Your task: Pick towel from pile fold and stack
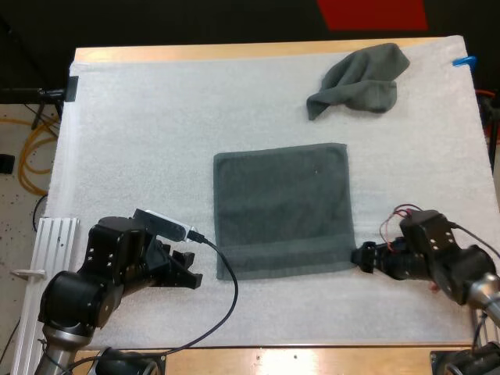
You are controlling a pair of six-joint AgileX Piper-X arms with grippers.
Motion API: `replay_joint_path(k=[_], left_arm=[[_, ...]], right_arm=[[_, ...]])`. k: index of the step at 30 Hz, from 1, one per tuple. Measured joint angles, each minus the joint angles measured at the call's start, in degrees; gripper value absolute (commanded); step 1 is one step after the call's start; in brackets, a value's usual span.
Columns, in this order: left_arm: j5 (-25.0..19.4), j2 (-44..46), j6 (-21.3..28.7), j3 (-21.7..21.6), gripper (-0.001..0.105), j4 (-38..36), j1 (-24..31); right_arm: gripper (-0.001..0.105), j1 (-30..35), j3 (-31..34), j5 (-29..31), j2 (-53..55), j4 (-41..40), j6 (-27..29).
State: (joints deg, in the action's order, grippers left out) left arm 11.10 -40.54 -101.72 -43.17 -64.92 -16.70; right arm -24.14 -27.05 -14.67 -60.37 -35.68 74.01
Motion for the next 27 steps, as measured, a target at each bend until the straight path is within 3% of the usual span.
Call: replay_joint_path(k=[9,18,27], left_arm=[[0.4,0.0,0.0,0.0,0.044,0.7,0.0],[0.5,0.0,0.0,0.0,0.044,0.7,0.0],[0.5,0.0,0.0,0.1,0.044,0.7,0.0]], right_arm=[[0.071,0.0,0.0,-9.2,-13.6,10.8,-6.7],[0.068,0.0,-0.1,-12.8,-16.0,15.1,-8.5],[0.0,0.0,0.0,-10.1,-16.5,14.4,-8.6]])
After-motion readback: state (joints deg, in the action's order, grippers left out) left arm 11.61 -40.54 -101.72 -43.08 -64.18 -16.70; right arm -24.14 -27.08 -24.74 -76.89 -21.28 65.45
